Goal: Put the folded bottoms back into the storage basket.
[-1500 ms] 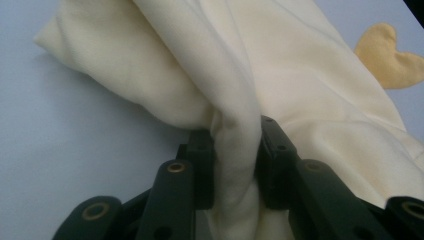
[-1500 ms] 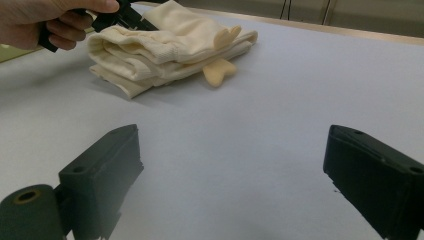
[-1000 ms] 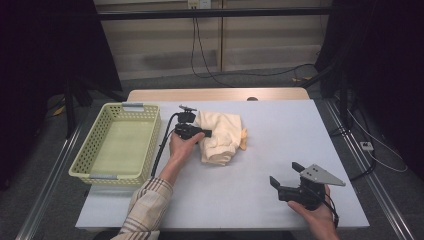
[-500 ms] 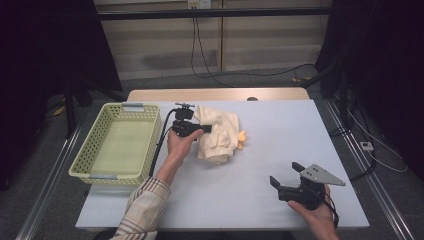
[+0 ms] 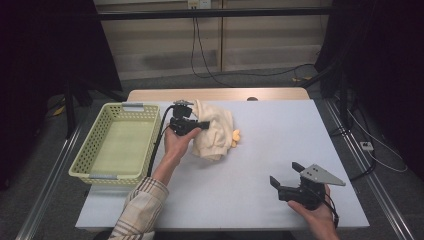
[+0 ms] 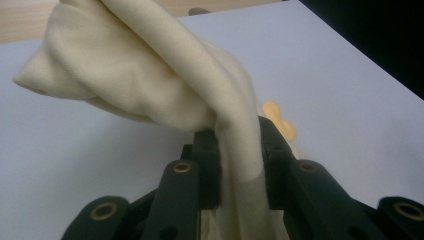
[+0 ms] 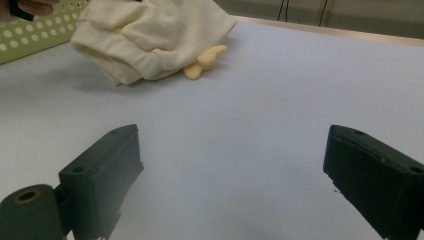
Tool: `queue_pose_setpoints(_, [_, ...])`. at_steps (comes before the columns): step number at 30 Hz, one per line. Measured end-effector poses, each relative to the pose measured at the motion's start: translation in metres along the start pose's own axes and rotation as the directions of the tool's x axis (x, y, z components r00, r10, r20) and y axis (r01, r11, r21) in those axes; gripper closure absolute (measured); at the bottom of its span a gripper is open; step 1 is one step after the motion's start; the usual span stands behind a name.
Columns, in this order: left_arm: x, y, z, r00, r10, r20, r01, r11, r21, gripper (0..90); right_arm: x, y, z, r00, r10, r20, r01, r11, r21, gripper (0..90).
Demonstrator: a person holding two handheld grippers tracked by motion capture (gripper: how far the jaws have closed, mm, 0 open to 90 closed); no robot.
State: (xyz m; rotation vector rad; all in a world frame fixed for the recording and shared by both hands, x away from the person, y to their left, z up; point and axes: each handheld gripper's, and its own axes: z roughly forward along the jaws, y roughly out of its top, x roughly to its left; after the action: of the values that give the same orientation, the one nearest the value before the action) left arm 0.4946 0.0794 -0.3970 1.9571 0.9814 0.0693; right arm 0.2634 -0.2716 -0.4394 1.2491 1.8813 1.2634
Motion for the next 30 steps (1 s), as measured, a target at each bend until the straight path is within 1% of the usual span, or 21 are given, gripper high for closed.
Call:
queue_pose_setpoints(2, [-0.001, 0.001, -0.002, 1.0000, 0.004, -0.001, -0.004, 1.0000, -0.001, 75.4, 0.000, 0.000, 0.000, 1.0000, -0.001, 0.001, 0.001, 1.000, -0.001, 8.3])
queue_pose_setpoints(3, [-0.002, 0.002, -0.005, 0.9998, 0.019, -0.009, -0.019, 0.9998, -0.009, 75.4, 0.001, 0.000, 0.000, 1.0000, 0.000, 0.001, 0.000, 1.000, 0.000, 8.3])
queue_pose_setpoints(4, [-0.003, 0.002, -0.007, 0.9996, 0.026, -0.009, -0.026, 0.9996, -0.012, 75.4, 0.001, 0.000, 0.000, 1.0000, 0.000, 0.000, 0.000, 1.000, 0.000, 8.3])
queue_pose_setpoints(10, [-0.004, 0.004, -0.013, 0.9990, 0.042, -0.018, -0.042, 0.9987, -0.028, 75.4, 0.000, 0.000, 0.000, 1.0000, -0.002, 0.000, 0.002, 1.000, 0.002, 8.3])
queue_pose_setpoints(11, [-0.006, 0.005, -0.017, 0.9982, 0.055, -0.021, -0.056, 0.9980, -0.031, 75.5, 0.001, 0.000, 0.000, 1.0000, 0.000, 0.001, 0.000, 1.000, -0.001, 8.3])
queue_pose_setpoints(12, [-0.006, 0.005, -0.017, 0.9982, 0.055, -0.021, -0.056, 0.9980, -0.031, 75.5, 0.001, 0.000, 0.000, 1.0000, -0.003, 0.000, 0.003, 1.000, 0.000, 8.3])
queue_pose_setpoints(14, [-0.008, 0.006, -0.022, 0.9974, 0.070, -0.020, -0.070, 0.9968, -0.039, 75.4, 0.001, 0.000, 0.000, 1.0000, -0.001, 0.000, 0.001, 1.000, 0.001, 8.3])
queue_pose_setpoints(16, [-0.009, 0.006, -0.025, 0.9972, 0.072, -0.018, -0.073, 0.9962, -0.049, 75.5, 0.001, 0.000, 0.000, 1.0000, 0.000, 0.000, 0.000, 1.000, 0.000, 8.3])
queue_pose_setpoints(25, [-0.017, 0.009, -0.041, 0.9941, 0.108, -0.009, -0.108, 0.9905, -0.085, 75.4, 0.001, 0.000, 0.000, 1.0000, -0.005, 0.002, 0.005, 1.000, -0.003, 8.3])
queue_pose_setpoints(30, [-0.021, 0.009, -0.050, 0.9916, 0.128, -0.019, -0.129, 0.9872, -0.094, 75.4, 0.001, 0.000, 0.000, 1.0000, -0.006, 0.001, 0.006, 1.000, -0.002, 8.3])
